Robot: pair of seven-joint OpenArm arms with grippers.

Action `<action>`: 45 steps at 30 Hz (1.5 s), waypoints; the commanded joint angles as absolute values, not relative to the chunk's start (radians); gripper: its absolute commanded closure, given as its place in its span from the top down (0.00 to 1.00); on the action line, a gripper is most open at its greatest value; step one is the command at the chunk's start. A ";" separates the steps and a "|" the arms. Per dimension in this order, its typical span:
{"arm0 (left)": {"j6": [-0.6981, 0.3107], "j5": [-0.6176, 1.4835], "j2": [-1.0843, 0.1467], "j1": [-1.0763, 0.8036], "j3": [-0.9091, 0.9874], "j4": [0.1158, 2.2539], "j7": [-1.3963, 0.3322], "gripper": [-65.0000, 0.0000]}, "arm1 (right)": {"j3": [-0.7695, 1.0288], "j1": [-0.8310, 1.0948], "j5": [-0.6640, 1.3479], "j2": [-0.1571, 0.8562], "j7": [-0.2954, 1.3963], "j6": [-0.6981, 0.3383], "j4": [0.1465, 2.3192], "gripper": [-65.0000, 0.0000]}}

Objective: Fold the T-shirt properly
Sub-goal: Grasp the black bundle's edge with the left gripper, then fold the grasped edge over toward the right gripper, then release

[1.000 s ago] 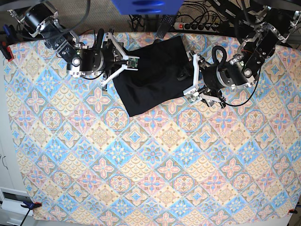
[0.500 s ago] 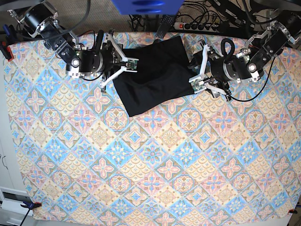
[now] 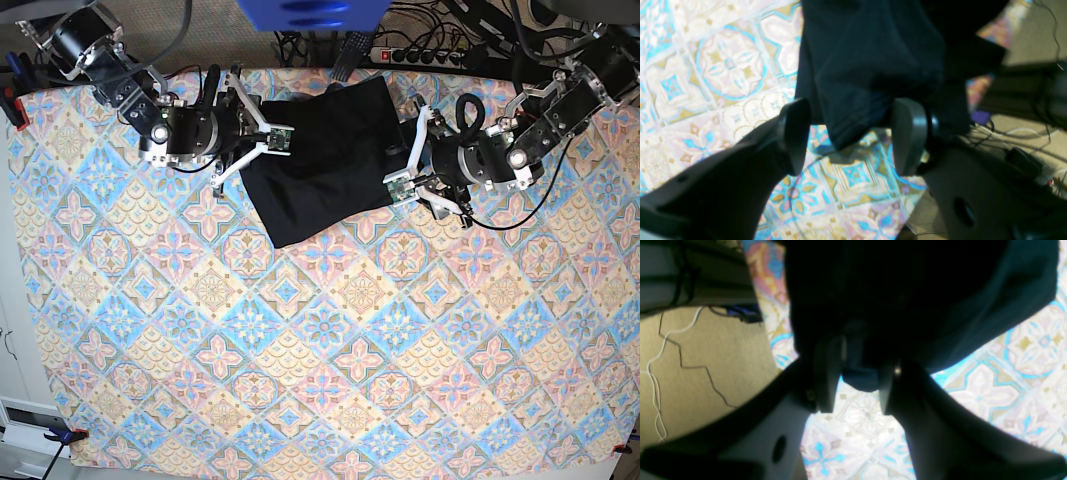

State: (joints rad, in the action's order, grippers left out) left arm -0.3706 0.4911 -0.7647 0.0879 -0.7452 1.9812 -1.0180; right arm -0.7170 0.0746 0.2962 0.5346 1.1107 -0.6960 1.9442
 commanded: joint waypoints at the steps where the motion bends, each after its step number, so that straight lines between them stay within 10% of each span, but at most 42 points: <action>1: -0.369 0.493 -0.763 0.120 -0.750 1.979 -1.004 0.58 | -0.702 0.065 0.306 0.542 1.098 -0.698 1.959 0.30; 10: -0.369 0.487 -0.730 0.202 -0.829 1.905 -1.004 0.56 | -0.684 0.067 0.306 0.542 1.098 -0.698 1.959 0.30; 17: -0.369 0.314 -0.733 0.202 -0.832 1.796 -1.003 0.15 | -0.679 0.067 0.306 0.542 1.098 -0.698 1.959 0.30; 24: -0.361 0.231 -0.736 0.202 -0.811 1.730 -0.998 0.12 | -0.674 0.067 0.306 0.542 1.098 -0.698 1.959 0.30; 45: -0.366 0.607 -0.320 -0.197 0.165 1.831 -1.047 0.12 | -0.397 0.185 0.311 0.542 1.007 -0.698 1.969 0.30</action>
State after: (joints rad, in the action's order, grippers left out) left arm -0.3508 0.5823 -0.3161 -0.2081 0.1646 1.8069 -1.0737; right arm -0.4057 0.1974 0.3000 0.5320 1.0279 -0.6964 1.9507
